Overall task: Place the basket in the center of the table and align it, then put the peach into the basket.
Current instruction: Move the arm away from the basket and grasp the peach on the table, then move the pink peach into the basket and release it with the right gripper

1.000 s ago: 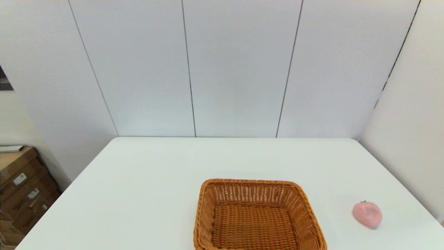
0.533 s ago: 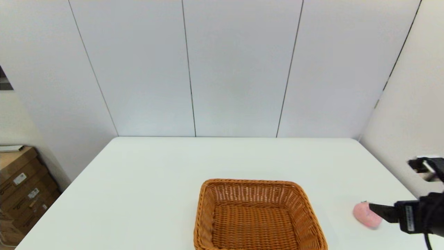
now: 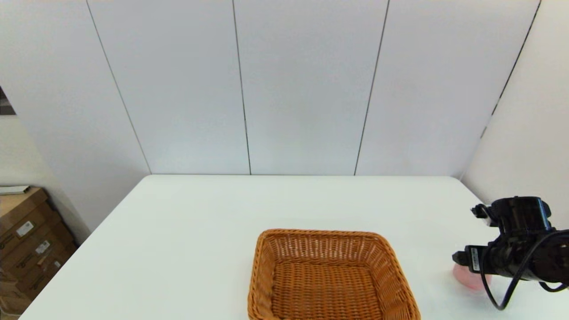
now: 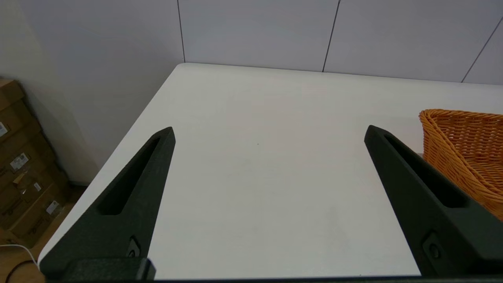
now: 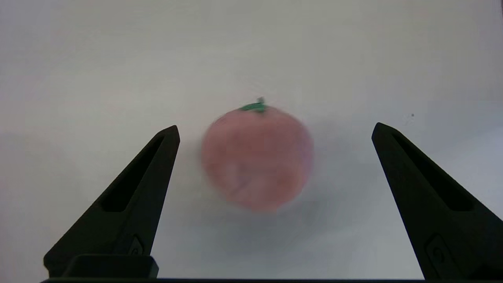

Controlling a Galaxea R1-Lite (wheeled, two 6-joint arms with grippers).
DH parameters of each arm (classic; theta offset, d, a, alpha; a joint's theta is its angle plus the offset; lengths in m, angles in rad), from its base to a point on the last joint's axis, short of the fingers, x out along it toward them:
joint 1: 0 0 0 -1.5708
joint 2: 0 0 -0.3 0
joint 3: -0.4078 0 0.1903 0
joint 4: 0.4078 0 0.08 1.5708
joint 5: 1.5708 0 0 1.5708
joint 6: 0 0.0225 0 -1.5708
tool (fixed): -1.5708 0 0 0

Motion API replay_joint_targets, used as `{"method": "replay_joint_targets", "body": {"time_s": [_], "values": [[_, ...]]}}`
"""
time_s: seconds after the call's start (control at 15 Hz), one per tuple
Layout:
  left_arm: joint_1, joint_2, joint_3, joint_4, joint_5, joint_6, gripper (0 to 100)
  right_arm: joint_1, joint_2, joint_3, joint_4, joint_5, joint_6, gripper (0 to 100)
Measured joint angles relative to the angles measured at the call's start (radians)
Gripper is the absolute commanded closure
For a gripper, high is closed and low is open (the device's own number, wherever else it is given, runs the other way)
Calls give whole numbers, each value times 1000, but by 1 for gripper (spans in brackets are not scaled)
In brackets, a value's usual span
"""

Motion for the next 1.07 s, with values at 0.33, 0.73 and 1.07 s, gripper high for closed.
{"method": "replay_joint_targets", "body": {"time_s": [0.33, 0.73, 1.07], "values": [[0, 0, 0, 0, 0, 0, 0, -39, 50, 4, -2, 17, -10, 100], [0, 0, 0, 1, 0, 0, 0, -28, 25, 37, -7, 53, -9, 100], [0, 0, 0, 1, 0, -1, 0, -14, -45, 54, -1, 57, -6, 100]]}}
